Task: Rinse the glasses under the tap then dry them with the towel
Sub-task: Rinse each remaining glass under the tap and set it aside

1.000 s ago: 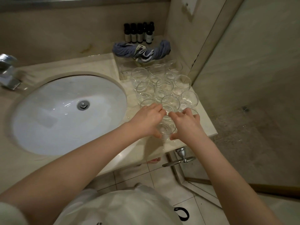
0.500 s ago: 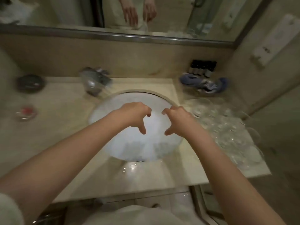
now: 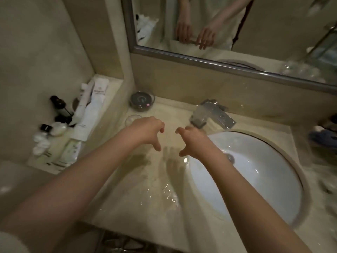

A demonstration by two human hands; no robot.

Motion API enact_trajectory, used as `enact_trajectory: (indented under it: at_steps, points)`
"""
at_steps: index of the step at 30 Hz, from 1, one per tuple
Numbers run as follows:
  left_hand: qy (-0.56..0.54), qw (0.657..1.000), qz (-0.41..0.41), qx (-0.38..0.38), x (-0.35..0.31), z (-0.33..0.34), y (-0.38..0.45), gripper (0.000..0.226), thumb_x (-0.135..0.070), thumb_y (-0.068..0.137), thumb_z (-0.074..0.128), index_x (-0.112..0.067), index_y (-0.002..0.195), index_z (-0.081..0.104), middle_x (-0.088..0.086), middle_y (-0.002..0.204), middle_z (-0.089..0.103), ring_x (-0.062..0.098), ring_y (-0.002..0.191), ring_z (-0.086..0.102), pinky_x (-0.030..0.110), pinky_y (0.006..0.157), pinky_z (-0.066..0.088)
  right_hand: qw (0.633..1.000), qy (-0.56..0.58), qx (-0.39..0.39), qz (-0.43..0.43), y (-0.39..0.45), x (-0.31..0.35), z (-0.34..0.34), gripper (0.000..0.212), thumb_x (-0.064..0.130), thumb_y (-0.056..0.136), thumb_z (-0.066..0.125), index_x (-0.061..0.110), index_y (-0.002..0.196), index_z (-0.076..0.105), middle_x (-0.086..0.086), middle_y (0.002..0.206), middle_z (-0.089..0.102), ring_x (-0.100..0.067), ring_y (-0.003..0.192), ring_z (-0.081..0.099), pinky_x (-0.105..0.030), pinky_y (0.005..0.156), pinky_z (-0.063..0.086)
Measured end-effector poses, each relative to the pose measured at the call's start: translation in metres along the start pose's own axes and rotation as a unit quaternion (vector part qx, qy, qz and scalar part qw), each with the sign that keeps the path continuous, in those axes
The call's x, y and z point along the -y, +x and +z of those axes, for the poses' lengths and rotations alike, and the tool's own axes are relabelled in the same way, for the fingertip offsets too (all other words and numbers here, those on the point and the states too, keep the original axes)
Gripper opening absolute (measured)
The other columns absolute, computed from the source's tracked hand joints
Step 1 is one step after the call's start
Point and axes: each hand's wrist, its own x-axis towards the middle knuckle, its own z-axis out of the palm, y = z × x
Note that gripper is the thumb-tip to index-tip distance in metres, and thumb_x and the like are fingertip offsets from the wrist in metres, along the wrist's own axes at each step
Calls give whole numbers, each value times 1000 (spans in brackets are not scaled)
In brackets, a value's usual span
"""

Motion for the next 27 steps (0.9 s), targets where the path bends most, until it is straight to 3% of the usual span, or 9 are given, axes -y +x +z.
enact_trajectory:
  at_steps: [4, 9, 13, 16, 21, 27]
  points:
    - [-23, 999, -25, -21, 36, -3, 16, 70, -38, 70, 84, -25, 131, 54, -3, 130, 56, 20, 114, 57, 30, 81, 44, 1000, -15, -8, -21, 32, 17, -3, 71, 24, 79, 78, 14, 138, 41, -10, 120, 55, -29, 111, 53, -38, 83, 49]
    - [-18, 997, -28, -70, 67, -1, 38, 67, -33, 73, 82, -25, 133, 53, 1, 136, 49, 20, 124, 47, 38, 93, 47, 999, -5, -11, -35, 63, 27, -5, 68, 21, 79, 78, 13, 136, 43, -11, 119, 56, -29, 108, 53, -39, 80, 49]
    - [-46, 997, -61, -30, 86, 8, 58, 77, -31, 67, 85, -23, 135, 51, 5, 137, 45, 24, 126, 42, 40, 98, 45, 999, 11, 0, -35, 83, 29, -3, 68, 21, 78, 79, 12, 135, 44, -12, 117, 57, -30, 107, 54, -41, 84, 50]
    - [-78, 994, -76, 3, 93, 21, 65, 81, -27, 64, 86, -24, 136, 49, 7, 135, 45, 26, 119, 50, 37, 93, 47, 999, 27, 11, -36, 91, 27, 0, 73, 23, 77, 80, 13, 138, 43, -12, 120, 57, -30, 109, 54, -41, 86, 50]
    - [-108, 991, -81, -10, 95, 33, 71, 74, -18, 63, 86, -25, 129, 53, 7, 127, 47, 27, 105, 53, 31, 79, 47, 995, 94, 23, -29, 93, 17, 6, 75, 25, 77, 80, 15, 141, 42, -11, 125, 57, -28, 112, 56, -31, 80, 43]
    - [-107, 993, -40, -3, 63, 35, 70, 72, -24, 61, 87, -28, 126, 56, 2, 122, 51, 24, 106, 55, 32, 83, 50, 962, 269, 45, 26, 73, -8, 21, 67, 27, 74, 82, 18, 133, 52, -5, 119, 62, -16, 96, 56, -24, 77, 42]
